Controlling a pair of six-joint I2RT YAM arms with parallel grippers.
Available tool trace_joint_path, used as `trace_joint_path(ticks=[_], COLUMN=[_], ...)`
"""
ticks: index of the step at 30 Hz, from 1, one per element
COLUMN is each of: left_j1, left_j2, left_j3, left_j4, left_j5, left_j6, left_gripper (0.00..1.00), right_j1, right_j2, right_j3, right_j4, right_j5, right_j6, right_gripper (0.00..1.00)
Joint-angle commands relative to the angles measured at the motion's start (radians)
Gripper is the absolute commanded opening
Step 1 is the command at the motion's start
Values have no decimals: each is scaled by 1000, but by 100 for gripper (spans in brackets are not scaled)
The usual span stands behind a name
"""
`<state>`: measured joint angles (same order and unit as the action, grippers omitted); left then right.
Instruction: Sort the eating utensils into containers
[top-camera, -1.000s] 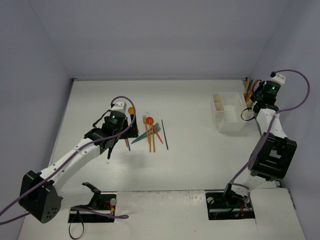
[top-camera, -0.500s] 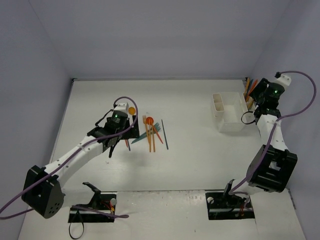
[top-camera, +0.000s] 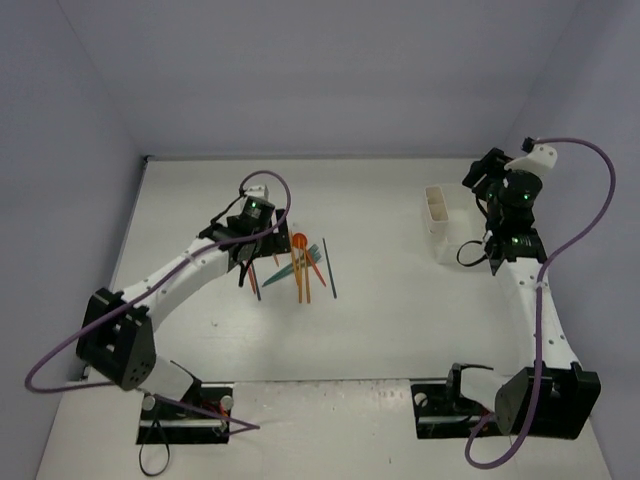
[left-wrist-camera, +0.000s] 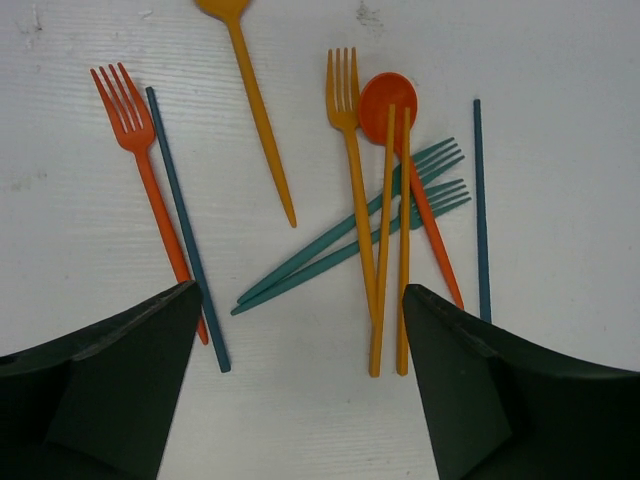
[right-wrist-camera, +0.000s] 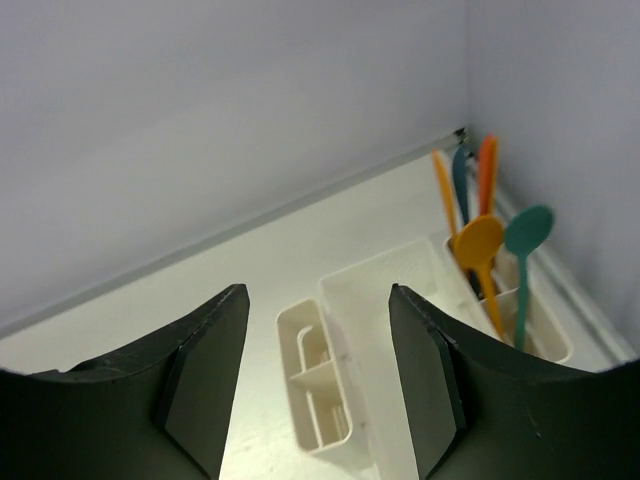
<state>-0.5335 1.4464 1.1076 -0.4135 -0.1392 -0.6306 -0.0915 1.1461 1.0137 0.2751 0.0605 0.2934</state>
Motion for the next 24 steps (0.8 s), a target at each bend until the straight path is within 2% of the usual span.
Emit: trace_joint_path(ticks=[1, 3, 5, 8, 24], left_j1=[9, 14, 19, 33, 91], left_j2=[101, 143, 201, 259, 548], left_j3=[113, 156, 184, 223, 426], left_j4=[-23, -27, -31, -47, -126], left_j5=[-77, -83, -92, -120, -113], left_j6=[-90, -114, -135, -150, -139], left_gripper=[72, 65, 50, 41, 35], right_j1=[77, 90, 137, 167, 205], right_j2=[-27, -39, -57, -81, -180], right_j3=[-19, -29, -46, -66, -151], right_j4=[5, -6, -16, -38, -91], right_j5=[-51, -51, -54, -88, -166], right_j6=[21, 13, -4, -13, -7], right_gripper=[56, 56, 57, 58, 60])
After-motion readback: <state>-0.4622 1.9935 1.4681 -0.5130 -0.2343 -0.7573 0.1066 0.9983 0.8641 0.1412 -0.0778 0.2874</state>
